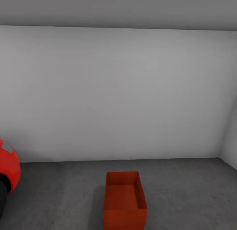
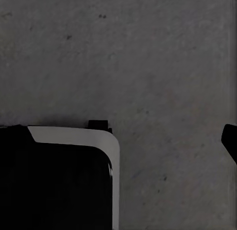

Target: Move the two storage containers from the living room to the garage. In the garage, place one container on the floor and stack the other container on top of it (either order is fine).

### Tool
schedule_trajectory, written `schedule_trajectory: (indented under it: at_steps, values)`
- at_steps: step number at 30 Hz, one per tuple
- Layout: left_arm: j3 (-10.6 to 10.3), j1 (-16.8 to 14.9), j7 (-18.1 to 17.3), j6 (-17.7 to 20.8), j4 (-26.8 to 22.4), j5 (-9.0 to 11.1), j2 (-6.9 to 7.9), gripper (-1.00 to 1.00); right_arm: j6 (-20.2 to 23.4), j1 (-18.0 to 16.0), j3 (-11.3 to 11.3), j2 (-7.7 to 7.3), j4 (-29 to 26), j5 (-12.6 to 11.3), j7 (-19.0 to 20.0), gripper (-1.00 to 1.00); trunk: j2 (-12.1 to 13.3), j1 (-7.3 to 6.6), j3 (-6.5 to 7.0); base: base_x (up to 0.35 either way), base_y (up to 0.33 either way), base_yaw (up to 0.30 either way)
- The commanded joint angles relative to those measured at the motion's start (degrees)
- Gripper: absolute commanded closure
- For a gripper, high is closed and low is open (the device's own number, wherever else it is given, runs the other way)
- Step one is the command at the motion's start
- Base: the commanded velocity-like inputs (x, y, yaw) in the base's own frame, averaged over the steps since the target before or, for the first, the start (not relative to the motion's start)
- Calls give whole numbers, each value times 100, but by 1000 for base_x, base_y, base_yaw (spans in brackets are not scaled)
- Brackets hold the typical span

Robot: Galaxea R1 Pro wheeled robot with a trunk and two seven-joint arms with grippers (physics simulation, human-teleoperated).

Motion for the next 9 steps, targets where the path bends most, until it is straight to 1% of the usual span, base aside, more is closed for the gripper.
schedule_trajectory:
  at_steps: [1, 9]
  values:
    - [-22, -4, 6, -21, 5, 51, -2, -100, -32, -7, 41, 6, 13, -22, 8, -100, -6, 1, -8, 0, 0, 0]
    - [-47, -4, 6, -20, 5, 38, 31, -100, 8, -7, 4, 89, 8, -10, 10, -100, -6, 1, -8, 0, 0, 0]
